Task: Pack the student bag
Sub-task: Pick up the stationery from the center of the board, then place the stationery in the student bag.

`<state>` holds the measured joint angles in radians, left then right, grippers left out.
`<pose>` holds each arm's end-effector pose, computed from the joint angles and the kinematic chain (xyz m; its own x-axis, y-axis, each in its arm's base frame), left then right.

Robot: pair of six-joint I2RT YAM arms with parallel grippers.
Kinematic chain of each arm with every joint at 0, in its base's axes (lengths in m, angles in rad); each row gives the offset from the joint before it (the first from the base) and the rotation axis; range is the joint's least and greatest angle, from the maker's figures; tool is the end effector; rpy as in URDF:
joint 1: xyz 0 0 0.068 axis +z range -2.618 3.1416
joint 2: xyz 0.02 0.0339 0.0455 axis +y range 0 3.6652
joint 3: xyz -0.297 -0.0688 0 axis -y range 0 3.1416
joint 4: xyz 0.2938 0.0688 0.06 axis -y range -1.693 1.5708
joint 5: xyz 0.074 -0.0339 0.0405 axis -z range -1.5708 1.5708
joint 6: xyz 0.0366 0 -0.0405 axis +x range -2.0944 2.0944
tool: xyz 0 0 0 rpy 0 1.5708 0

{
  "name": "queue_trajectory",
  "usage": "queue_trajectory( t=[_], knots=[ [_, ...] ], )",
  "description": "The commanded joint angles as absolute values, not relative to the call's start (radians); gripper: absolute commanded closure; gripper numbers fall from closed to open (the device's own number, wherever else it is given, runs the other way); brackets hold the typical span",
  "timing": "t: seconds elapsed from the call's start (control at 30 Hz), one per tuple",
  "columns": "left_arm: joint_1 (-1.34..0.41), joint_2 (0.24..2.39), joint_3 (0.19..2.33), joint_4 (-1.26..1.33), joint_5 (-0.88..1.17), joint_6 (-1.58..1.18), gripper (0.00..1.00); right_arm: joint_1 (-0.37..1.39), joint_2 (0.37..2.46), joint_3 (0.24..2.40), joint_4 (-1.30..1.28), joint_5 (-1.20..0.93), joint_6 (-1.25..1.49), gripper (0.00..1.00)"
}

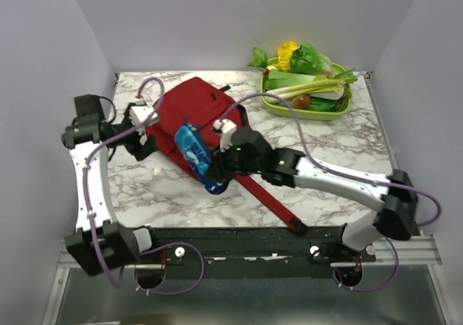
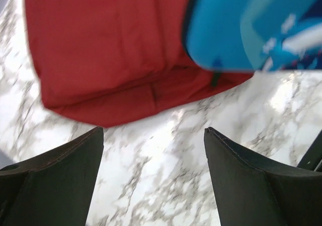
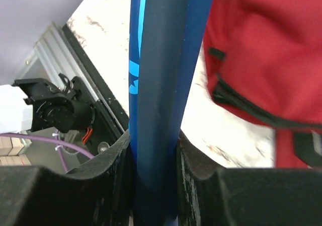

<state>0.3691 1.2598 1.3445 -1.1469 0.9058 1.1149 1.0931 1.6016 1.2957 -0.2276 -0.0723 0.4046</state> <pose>0.2564 0.0683 0.3965 -0.2376 0.5021 -0.8315 0.7907 0.5972 0.1346 0.1919 0.3764 0.3229 -0.5748 -0.2564 -0.7770 -0.7485 0.5485 0.3727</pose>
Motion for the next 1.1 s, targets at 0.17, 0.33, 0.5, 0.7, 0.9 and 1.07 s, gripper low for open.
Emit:
queue_trajectory(
  t=[0.17,0.33,0.5,0.7,0.9,1.07],
  knots=[
    [-0.252,1.152,1.048,-0.758,0.591,0.79,0.03,0.82,1.113,0.873,-0.215,0.075,0.525,0.71],
    [-0.414,1.256,1.055,-0.629,0.442,0.716,0.01,0.743,1.017,0.795,-0.239,0.072,0.548,0.71],
    [-0.579,1.338,1.048,-0.572,0.275,0.752,0.01,0.684,0.979,0.737,-0.259,0.061,0.597,0.71],
    [-0.679,1.417,1.019,-0.502,0.147,0.811,0.01,0.627,0.931,0.686,-0.262,0.038,0.62,0.72],
    [-0.715,1.469,0.956,-0.273,-0.141,0.856,0.1,0.607,0.945,0.681,-0.261,0.009,0.633,0.74],
    [-0.709,1.477,1.023,-0.193,-0.268,0.793,0.51,0.606,0.986,0.667,-0.216,-0.076,0.669,0.75]
  ],
)
